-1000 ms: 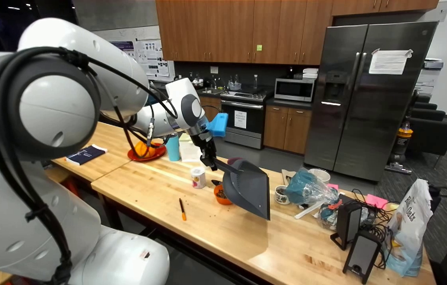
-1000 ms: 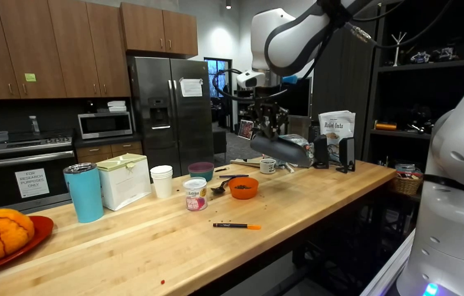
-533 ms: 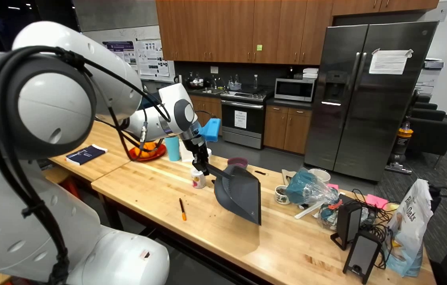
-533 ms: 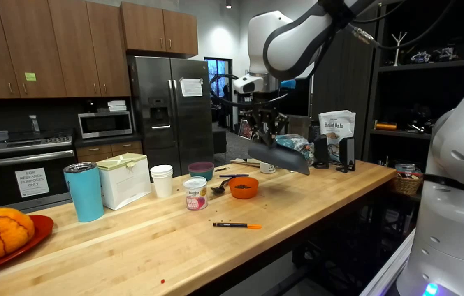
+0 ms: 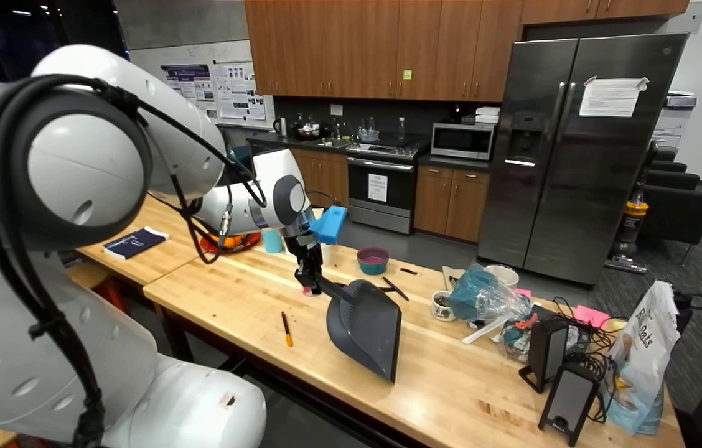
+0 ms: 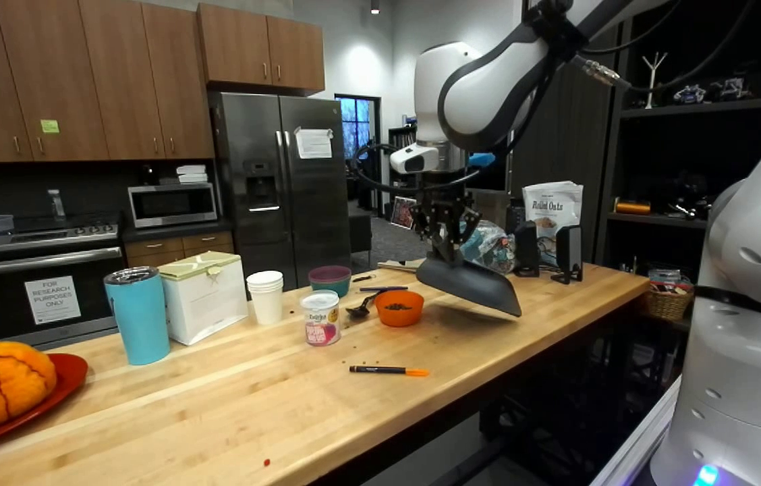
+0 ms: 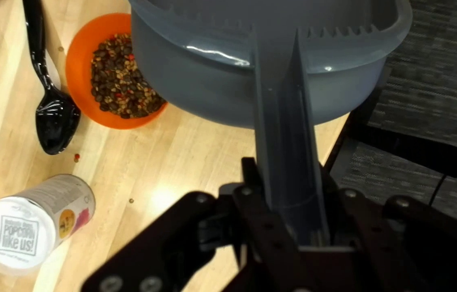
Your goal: Move the dust pan to the right
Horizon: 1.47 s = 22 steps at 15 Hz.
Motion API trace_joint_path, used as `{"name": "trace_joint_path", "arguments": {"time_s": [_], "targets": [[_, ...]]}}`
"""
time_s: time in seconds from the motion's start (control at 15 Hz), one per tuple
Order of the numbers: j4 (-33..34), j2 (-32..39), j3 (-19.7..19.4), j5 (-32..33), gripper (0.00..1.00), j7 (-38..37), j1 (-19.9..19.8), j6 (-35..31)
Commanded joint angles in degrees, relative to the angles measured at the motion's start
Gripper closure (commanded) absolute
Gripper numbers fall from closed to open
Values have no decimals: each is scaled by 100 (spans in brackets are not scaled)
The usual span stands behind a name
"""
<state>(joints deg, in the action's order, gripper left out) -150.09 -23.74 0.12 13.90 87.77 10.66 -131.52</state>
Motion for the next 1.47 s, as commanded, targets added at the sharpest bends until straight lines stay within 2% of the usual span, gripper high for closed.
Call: {"name": "trace_joint_path", "arguments": {"time_s": [0.0, 0.8, 1.4], "targets": [[-267, -184, -36, -139, 92, -134, -58, -140], [-653, -395, -329, -55, 92, -232, -376, -86], [-181, -95, -689, 186, 92, 494, -744, 218]]}}
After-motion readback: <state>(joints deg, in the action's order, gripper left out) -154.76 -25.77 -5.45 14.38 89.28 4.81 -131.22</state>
